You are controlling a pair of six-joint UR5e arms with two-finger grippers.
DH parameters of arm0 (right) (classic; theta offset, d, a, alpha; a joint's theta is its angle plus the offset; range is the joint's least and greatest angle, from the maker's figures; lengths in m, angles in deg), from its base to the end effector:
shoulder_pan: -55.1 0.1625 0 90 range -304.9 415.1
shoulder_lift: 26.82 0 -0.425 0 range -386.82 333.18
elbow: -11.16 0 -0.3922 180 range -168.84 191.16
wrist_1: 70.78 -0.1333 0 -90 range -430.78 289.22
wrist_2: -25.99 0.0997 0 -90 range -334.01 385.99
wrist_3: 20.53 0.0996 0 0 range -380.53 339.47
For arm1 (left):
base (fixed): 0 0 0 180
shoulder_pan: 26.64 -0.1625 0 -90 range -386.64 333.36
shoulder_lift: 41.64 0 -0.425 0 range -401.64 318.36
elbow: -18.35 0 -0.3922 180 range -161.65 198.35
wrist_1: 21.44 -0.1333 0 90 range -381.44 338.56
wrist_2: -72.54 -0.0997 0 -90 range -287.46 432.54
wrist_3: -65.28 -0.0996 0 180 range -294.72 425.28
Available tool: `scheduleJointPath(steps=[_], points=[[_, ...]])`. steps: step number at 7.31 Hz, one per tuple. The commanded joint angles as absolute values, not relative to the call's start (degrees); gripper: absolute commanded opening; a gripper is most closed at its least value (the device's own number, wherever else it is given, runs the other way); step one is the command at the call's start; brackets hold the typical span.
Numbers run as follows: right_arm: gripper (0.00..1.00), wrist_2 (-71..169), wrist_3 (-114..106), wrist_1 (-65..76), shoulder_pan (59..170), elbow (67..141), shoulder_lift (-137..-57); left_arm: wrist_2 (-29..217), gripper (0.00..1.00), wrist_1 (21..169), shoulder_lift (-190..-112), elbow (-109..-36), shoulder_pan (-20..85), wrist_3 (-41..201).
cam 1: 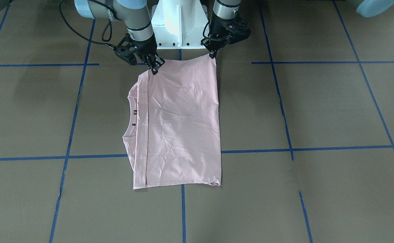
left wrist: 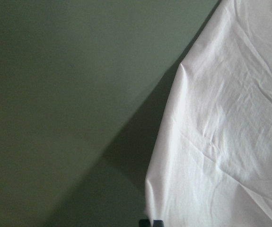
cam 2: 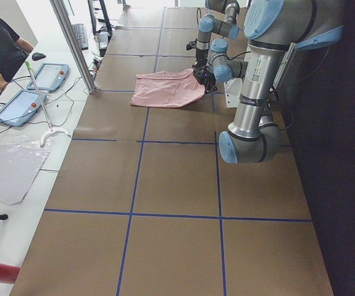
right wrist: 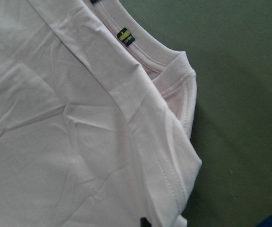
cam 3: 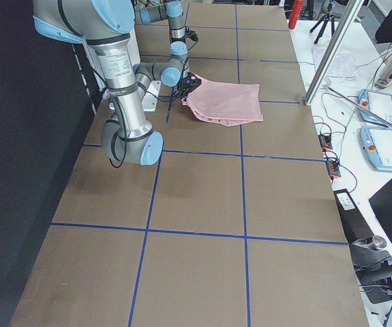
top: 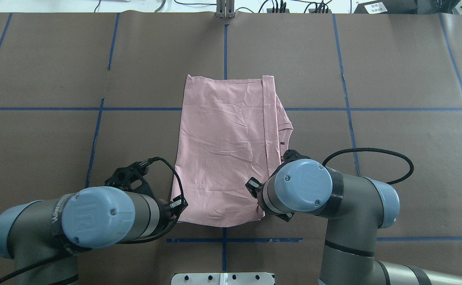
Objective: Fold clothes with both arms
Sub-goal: 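Lift the near edge with both grippers and fold it away from the robot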
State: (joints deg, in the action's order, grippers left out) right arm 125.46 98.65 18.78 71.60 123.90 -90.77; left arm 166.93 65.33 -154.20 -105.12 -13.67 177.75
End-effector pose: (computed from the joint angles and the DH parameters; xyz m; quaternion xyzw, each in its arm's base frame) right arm -0.5273 -0.2781 0.2379 -0.1204 -0.4043 0.3200 0.8483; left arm 0.4801 -0.2395 0.2103 -0.0710 0.4399 -0.2562 0.8578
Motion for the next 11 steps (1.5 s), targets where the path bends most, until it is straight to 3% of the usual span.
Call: scheduleJointPath(steps=[1, 5, 8, 11], points=[[0.0, 125.65, 98.65, 18.78, 67.77, 126.81, -92.03, 167.02, 0.0, 62.33, -150.89, -112.31, -17.4, 178.04], [0.0, 123.99, 98.39, 10.92, 72.13, 122.36, -91.16, 167.02, 0.0, 63.11, -153.07, -109.54, -12.09, 177.35], [0.0, 124.16, 98.13, 7.53, 76.63, 118.74, -90.37, 167.11, 0.0, 68.96, -158.01, -98.3, -3.63, 177.43], [0.0, 124.07, 98.04, 7.44, 78.47, 115.76, -88.62, 167.2, 0.0, 71.37, -158.7, -95.9, -1.25, 177.96]])
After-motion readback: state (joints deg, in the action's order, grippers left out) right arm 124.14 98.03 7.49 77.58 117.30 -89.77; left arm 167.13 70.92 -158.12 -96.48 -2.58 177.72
